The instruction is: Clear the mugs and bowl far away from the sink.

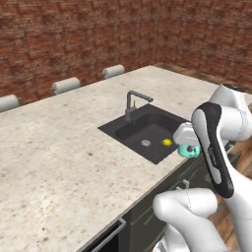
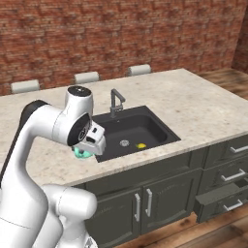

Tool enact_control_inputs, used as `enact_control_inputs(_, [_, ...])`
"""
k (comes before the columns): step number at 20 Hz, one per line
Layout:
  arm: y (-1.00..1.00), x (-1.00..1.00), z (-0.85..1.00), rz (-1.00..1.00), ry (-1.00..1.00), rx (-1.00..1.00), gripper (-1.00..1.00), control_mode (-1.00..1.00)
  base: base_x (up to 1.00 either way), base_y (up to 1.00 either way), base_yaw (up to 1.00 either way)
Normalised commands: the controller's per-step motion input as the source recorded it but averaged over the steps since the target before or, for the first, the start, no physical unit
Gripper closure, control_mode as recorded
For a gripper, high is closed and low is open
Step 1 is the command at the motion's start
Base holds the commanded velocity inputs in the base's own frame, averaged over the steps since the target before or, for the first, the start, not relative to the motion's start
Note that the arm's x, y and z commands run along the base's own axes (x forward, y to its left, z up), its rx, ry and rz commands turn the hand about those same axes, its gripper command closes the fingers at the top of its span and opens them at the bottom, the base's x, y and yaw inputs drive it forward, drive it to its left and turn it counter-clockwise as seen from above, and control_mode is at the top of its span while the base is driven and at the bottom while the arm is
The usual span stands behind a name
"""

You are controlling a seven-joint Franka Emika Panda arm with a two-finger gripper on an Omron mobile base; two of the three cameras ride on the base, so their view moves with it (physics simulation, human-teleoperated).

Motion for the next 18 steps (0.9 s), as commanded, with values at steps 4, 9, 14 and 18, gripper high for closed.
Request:
enact_control_inputs(4, [0.0,-0.02,0.01,0.55,-0.17,-0.01,1.0,-1.0,0.0,0.0,0.0])
enact_control_inputs(9, [-0.03,0.0,0.01,0.35,-0.11,0.0,1.0,1.0,0.01,0.0,0.06])
enact_control_inputs(14, [0.0,0.0,0.0,0.0,0.0,0.0,1.0,1.0,0.01,-0.16,-0.1])
enact_control_inputs(18, [0.0,0.0,0.0,0.0,0.0,0.0,1.0,1.0,0.01,-0.06,-0.93])
